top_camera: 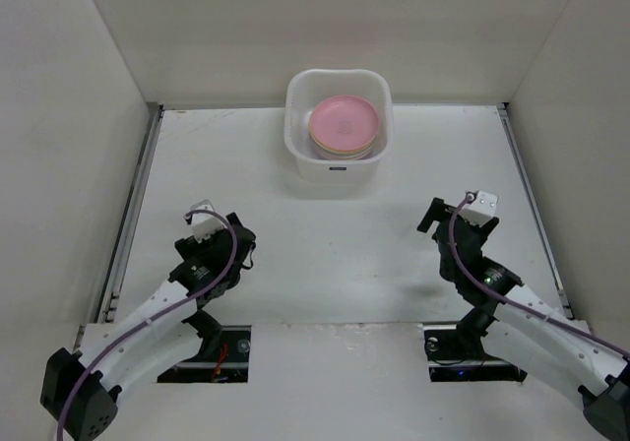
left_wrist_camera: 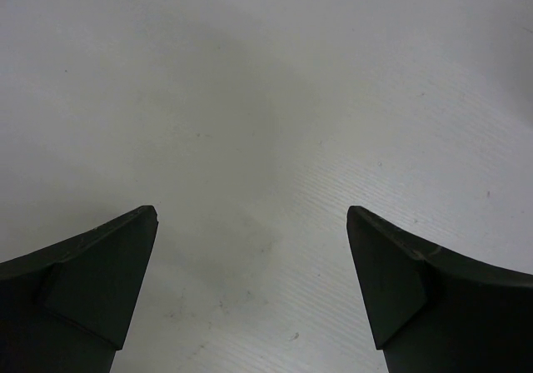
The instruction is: Place the plates into the plastic bin on the countertop
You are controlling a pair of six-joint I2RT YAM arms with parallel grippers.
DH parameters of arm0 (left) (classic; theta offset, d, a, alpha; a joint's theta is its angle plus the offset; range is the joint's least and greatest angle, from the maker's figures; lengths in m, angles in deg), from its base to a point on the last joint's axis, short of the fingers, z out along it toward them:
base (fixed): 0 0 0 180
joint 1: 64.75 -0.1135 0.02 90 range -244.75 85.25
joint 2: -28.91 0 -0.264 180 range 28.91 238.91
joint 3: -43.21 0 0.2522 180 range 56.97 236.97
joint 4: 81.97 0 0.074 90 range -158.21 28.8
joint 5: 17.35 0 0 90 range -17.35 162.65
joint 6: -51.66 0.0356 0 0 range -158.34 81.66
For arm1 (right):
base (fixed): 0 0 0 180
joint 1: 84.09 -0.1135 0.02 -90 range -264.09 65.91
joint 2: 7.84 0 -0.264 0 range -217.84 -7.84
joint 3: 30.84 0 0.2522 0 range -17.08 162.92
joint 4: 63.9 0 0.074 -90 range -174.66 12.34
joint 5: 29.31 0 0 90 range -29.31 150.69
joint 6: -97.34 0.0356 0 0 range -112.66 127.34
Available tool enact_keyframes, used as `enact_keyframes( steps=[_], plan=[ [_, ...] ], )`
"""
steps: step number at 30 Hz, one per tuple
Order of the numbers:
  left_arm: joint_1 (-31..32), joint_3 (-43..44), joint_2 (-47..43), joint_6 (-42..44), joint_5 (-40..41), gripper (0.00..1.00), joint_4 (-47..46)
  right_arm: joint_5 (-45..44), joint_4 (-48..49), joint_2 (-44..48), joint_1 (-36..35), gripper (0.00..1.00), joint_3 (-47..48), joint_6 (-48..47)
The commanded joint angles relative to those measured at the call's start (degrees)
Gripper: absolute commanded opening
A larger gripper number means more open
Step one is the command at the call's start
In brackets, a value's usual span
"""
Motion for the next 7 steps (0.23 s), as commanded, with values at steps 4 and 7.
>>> enact_keyframes(
  steps=[4,7],
  plan=[
    [-0.5,1.7,0.1,-0.4,1.0,1.00,1.0,-0.5,1.9,0.8,0.4,1.00,0.0,0.4],
    [-1.0,1.7,0.1,-0.6,1.0,1.00,1.3,-0.4,2.1,1.2,0.4,1.00,-0.2,0.4]
  ],
)
